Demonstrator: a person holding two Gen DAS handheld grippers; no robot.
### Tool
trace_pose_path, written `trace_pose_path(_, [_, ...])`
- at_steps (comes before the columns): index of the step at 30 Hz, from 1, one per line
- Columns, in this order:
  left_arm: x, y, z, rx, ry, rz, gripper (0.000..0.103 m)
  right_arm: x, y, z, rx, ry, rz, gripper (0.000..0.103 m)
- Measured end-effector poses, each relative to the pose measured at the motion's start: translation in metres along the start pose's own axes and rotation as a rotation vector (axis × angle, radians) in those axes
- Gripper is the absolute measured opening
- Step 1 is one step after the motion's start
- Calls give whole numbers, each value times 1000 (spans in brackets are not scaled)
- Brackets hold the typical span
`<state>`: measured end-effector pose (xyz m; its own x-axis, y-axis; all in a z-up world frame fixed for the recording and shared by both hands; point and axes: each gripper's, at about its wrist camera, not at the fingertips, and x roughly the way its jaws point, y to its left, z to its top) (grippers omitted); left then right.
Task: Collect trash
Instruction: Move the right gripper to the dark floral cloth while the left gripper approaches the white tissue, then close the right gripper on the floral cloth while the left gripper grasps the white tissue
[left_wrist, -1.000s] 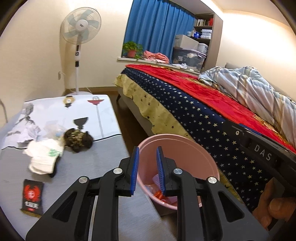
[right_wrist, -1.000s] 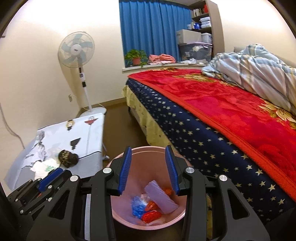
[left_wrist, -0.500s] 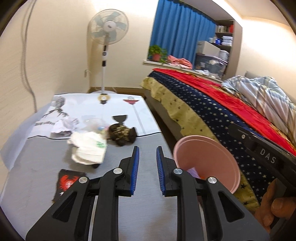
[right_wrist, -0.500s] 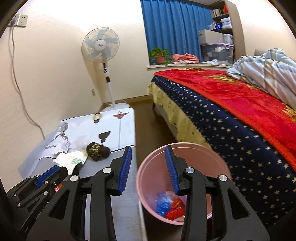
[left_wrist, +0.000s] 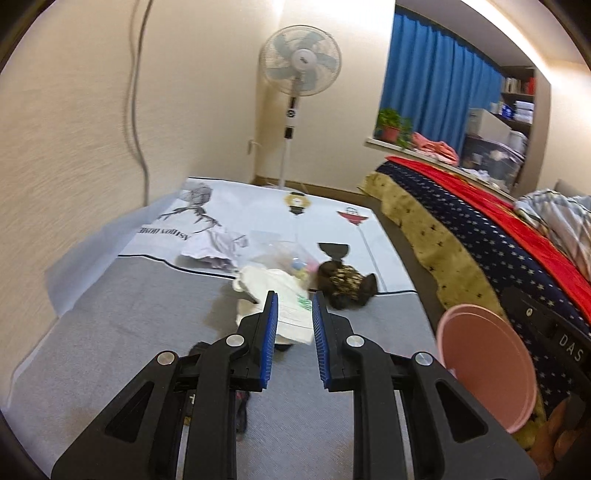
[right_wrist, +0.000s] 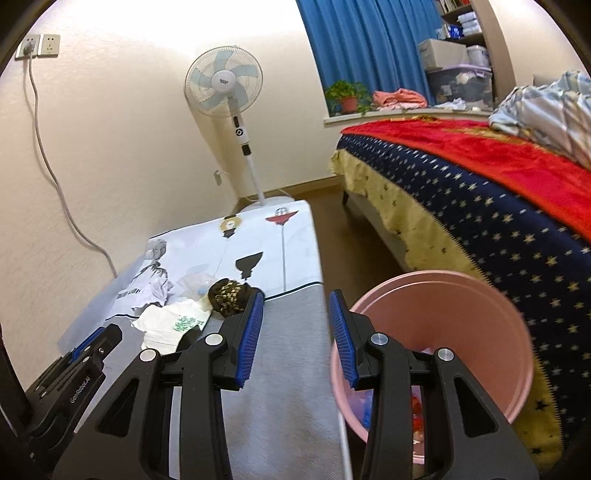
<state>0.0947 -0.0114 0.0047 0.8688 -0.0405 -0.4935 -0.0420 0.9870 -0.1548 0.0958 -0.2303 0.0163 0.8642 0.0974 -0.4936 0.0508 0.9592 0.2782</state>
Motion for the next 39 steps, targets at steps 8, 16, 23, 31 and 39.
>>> trace_pose_path(8, [21, 9, 1, -11, 8, 45, 19, 38, 14, -6, 5, 47, 68, 39])
trace_pose_path(16, [38, 20, 4, -41, 8, 101, 34, 71, 24, 0, 6, 73, 130, 39])
trace_pose_path(23, [53, 31, 8, -74, 18, 126, 44, 104, 38, 0, -3, 111, 166, 39])
trace_pose_path(31, [72, 39, 8, -127, 59, 103, 45, 139, 39, 0, 17, 163, 168, 39])
trace_pose_path(39, [88, 39, 6, -131, 104, 73, 45, 165, 41, -2, 28, 216, 181, 38])
